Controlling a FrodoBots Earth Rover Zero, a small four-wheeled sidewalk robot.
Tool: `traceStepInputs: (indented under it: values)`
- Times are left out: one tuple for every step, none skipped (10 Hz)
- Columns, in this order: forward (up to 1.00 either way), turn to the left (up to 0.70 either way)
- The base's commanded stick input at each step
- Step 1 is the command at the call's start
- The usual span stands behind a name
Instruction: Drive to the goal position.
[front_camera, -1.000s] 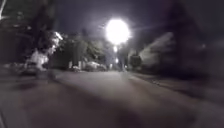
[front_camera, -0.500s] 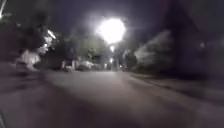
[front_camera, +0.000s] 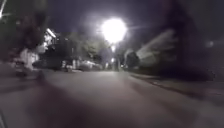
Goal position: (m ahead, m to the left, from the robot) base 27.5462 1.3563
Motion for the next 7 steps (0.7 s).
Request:
traceStepInputs:
  values:
    - [0.70,0.00]
    - [0.70,0.00]
    - [0.70,0.00]
    - [0.70,0.00]
    - [0.70,-0.06]
    - [0.70,-0.35]
    - [0.70,-0.35]
